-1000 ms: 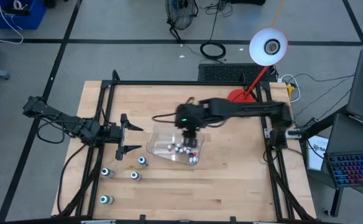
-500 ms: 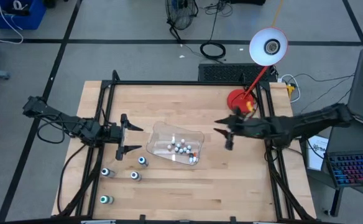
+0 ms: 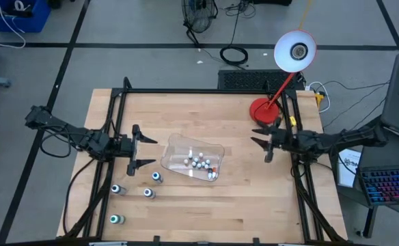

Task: Pick & Place food coloring
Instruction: Put the large blue food coloring bottle into the transparent bin

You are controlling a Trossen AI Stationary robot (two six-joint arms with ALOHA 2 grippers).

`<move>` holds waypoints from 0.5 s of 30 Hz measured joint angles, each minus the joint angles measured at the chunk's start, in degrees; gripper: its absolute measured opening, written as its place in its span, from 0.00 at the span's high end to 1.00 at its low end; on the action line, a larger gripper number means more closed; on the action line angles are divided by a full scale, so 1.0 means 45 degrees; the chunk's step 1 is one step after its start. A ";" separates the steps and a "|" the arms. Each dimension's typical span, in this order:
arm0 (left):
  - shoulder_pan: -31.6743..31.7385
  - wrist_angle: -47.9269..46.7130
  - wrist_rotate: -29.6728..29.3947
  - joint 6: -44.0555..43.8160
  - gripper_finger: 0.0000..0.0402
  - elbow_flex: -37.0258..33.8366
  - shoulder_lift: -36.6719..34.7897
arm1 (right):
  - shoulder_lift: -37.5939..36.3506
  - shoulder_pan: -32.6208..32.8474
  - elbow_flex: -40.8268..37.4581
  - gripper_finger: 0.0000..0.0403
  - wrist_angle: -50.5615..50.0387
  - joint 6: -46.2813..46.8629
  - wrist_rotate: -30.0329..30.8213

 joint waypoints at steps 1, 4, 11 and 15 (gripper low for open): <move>0.0000 0.0000 -0.0005 0.0136 0.19 0.0000 -0.0003 | -0.0326 0.0000 -0.0334 0.68 0.0417 -0.0226 0.0002; 0.0000 -0.0005 -0.0010 0.0729 0.19 0.0000 0.0002 | -0.1237 0.0000 -0.1218 0.68 0.1338 -0.0593 0.0219; 0.0000 -0.0015 -0.0005 0.0744 0.19 0.0000 0.0002 | -0.2720 -0.0005 -0.2292 0.68 0.1558 -0.1227 0.0252; 0.0000 -0.0015 -0.0005 0.0693 0.19 0.0000 0.0002 | -0.3047 -0.0005 -0.2380 0.68 0.0455 -0.1383 0.0066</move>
